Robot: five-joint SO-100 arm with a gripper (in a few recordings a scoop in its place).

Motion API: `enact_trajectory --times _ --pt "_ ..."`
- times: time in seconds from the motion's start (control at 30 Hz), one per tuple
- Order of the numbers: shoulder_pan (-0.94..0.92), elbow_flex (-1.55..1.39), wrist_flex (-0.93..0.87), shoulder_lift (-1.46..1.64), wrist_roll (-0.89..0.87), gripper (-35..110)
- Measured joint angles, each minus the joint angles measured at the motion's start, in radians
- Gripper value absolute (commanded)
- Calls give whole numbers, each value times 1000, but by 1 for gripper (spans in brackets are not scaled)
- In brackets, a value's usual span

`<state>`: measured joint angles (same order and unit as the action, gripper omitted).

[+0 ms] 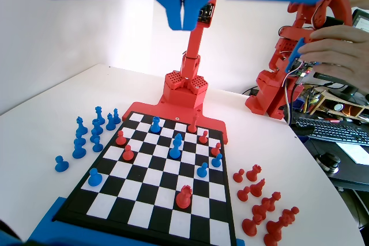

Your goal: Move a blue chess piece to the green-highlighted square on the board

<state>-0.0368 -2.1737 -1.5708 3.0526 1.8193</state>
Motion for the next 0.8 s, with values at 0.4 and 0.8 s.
enact_trajectory --times 0.4,0.8 --pt "0 0 0 0 0 1" --pt "6 0 -2 0 0 6"
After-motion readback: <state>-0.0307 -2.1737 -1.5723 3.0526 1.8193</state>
